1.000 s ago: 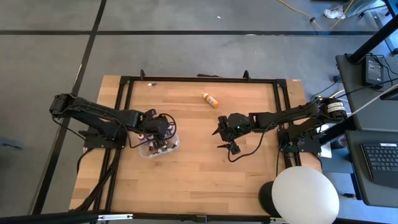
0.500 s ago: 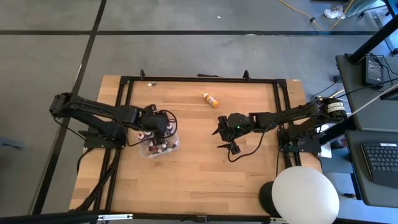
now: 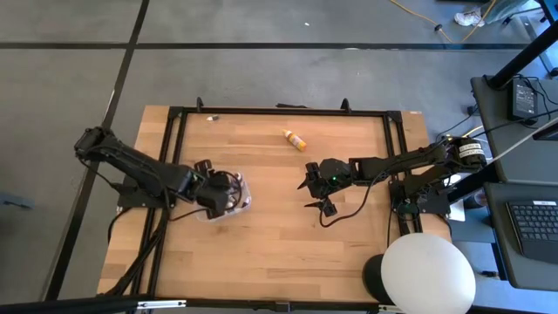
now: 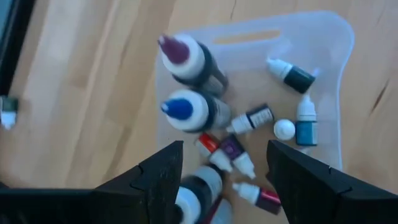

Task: Pick & Place food coloring
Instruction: Adjust the food coloring bottles in the transparent bin

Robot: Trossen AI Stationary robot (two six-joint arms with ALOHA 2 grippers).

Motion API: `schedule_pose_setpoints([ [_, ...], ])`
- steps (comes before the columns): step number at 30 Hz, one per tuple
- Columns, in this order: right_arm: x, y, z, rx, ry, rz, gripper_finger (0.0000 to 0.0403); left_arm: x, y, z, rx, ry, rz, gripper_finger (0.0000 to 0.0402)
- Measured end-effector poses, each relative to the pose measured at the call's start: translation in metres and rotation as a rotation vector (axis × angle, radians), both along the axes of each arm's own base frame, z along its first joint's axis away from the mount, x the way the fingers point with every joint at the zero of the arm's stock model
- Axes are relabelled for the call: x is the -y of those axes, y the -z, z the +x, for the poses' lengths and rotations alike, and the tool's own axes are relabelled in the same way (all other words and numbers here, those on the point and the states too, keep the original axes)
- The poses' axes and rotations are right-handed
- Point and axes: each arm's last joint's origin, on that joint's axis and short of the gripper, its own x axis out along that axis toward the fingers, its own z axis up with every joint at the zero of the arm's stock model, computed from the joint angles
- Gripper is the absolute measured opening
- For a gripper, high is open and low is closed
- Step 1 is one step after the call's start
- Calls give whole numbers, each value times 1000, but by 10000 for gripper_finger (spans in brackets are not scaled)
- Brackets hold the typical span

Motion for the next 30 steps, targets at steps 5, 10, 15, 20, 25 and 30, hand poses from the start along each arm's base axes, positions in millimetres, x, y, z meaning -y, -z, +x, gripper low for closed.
schedule_pose_setpoints([
  [5, 0, 0, 0, 0, 1, 1, 302, 6, 16, 9, -66, -49, -46, 229],
  [10, 0, 0, 0, 0, 2, 2, 302, 9, 35, 19, -141, -78, -28, 230],
  [15, 0, 0, 0, 0, 2, 2, 302, 11, 47, 25, -181, -114, -6, 227],
  [20, 0, 0, 0, -3, 11, 14, 302, 6, 55, 30, -196, -179, -6, 226],
  [25, 0, 0, 0, -3, 14, 17, 302, 1, 62, 35, -207, -221, -6, 226],
  [30, 0, 0, 0, -4, 14, 17, 302, -4, 70, 40, -225, -252, -2, 227],
])
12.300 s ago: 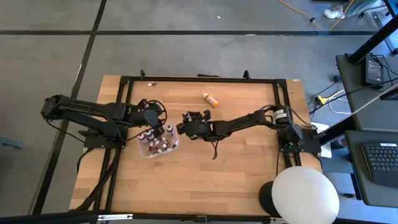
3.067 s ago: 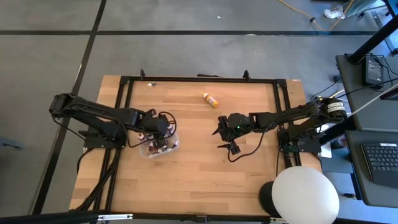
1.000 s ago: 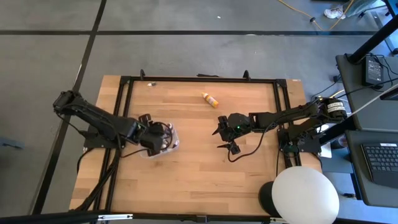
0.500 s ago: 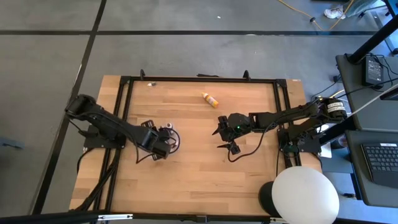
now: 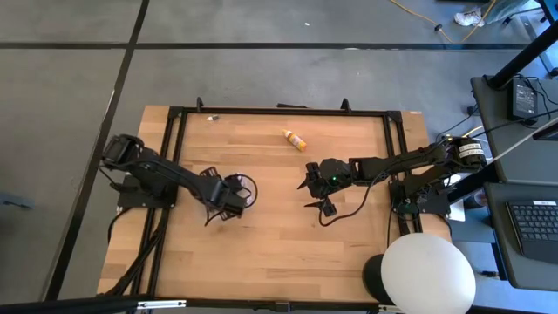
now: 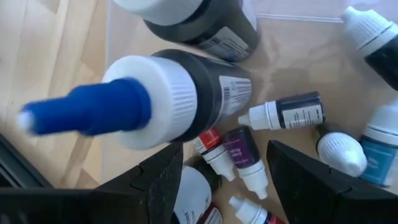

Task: Pick & Place food coloring
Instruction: Adjust the food coloring bottles in the transparent bin

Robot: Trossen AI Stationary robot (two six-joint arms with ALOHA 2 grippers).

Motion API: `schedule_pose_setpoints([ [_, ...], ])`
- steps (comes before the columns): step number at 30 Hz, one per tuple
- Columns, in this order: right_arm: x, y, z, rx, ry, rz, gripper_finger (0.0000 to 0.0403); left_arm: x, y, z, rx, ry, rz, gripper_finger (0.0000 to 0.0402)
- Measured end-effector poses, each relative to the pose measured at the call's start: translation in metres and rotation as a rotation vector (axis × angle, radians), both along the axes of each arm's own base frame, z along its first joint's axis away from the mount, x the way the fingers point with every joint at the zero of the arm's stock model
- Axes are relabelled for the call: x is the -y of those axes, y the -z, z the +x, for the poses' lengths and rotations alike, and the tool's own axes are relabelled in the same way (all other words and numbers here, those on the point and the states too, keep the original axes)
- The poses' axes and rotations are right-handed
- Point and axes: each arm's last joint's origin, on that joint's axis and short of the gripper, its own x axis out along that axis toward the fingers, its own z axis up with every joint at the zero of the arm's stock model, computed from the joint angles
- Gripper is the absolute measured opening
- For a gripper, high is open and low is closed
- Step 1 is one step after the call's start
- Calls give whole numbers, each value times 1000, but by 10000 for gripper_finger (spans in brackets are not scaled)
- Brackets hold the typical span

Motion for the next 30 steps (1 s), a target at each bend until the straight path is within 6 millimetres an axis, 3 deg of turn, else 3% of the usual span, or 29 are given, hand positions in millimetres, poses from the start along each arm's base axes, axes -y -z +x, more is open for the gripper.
schedule_pose_setpoints([
  [16, 0, -2, 1, 24, -1, 1, 302, -9, 26, 9, -110, -43, -58, 224],
  [30, 0, -2, 1, 22, -1, 1, 302, -12, 25, 14, -106, 31, -176, 223],
])
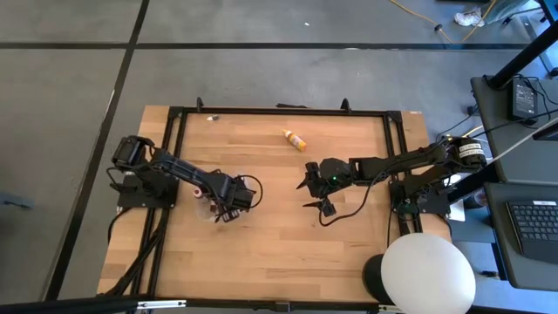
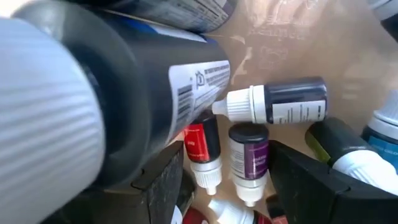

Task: Pick & Place food coloring
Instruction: Adjust the food coloring bottles in the transparent bin, then put the large yellow food coloring bottle into the transparent bin

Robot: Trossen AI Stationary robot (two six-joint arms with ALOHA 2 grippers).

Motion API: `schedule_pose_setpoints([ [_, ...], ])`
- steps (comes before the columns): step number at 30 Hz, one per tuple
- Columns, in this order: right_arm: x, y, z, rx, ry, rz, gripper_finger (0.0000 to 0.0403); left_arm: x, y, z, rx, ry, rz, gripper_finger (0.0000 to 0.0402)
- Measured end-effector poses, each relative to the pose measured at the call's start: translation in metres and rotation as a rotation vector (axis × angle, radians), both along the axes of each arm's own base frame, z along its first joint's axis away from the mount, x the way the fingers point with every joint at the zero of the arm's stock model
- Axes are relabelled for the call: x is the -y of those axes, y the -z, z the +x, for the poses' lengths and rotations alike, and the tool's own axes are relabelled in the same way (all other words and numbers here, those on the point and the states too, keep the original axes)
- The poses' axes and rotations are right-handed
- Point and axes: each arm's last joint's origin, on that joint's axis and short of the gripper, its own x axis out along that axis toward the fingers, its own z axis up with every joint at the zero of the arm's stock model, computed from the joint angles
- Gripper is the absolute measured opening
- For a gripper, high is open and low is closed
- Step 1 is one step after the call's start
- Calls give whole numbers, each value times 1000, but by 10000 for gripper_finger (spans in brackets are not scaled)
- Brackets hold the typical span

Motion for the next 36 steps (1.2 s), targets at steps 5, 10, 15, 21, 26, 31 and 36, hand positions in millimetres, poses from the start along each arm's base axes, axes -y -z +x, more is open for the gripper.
schedule_pose_setpoints([
  [5, 0, 0, 0, 0, 0, 0, 302, 0, -4, 0, 22, 17, -10, 223],
  [10, 0, 0, 0, 0, 0, 0, 302, 0, -12, -1, 56, 17, -16, 225],
  [15, 0, 0, 0, -1, 0, 0, 302, 1, -18, -3, 80, 15, -62, 223],
  [21, 0, 0, 0, -1, 0, 0, 302, 2, -29, -6, 124, 18, -89, 224],
  [26, 0, 0, 0, -1, 0, 0, 302, 1, -52, -11, 219, 34, -112, 225],
  [31, 0, 0, 0, 0, 0, 0, 302, 0, -81, -19, 365, 79, -130, 222],
  [36, -1, 0, 0, 1, -2, 4, 302, -4, -110, -27, 556, 200, -69, 224],
])
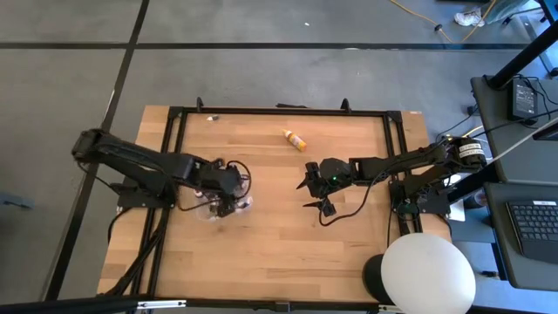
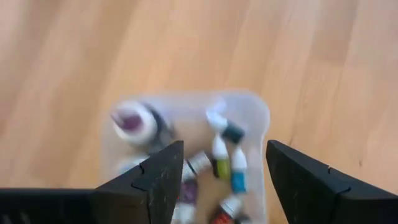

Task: Pick & Place food coloring
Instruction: Put the large yellow food coloring bottle into the transparent bin

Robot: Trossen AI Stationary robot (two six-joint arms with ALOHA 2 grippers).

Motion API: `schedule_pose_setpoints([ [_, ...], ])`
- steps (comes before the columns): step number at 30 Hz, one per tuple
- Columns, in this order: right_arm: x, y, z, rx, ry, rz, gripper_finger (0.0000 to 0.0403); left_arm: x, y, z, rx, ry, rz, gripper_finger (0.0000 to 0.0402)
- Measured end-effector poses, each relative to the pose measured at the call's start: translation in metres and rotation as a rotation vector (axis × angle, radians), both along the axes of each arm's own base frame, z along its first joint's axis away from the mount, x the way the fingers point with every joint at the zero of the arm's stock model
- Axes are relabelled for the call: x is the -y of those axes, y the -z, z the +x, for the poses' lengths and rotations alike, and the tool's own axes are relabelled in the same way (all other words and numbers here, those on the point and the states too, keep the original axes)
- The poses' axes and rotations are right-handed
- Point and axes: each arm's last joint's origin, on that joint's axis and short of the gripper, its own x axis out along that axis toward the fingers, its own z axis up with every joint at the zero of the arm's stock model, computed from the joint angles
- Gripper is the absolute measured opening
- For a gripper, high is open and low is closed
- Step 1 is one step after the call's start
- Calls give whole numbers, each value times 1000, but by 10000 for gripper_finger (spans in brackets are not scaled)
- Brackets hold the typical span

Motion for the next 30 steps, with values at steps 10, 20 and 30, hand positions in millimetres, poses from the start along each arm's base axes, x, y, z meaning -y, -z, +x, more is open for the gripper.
schedule_pose_setpoints([
  [10, -3, -8, 5, 100, -26, 15, 302, -25, -35, -40, 506, 126, 160, 222],
  [20, -11, -12, 5, 118, -227, 192, 302, -43, -10, -73, 724, -32, 355, 223],
  [30, 18, -19, 12, 208, 477, 19, 302, -45, 11, -77, 700, -103, 383, 225],
])
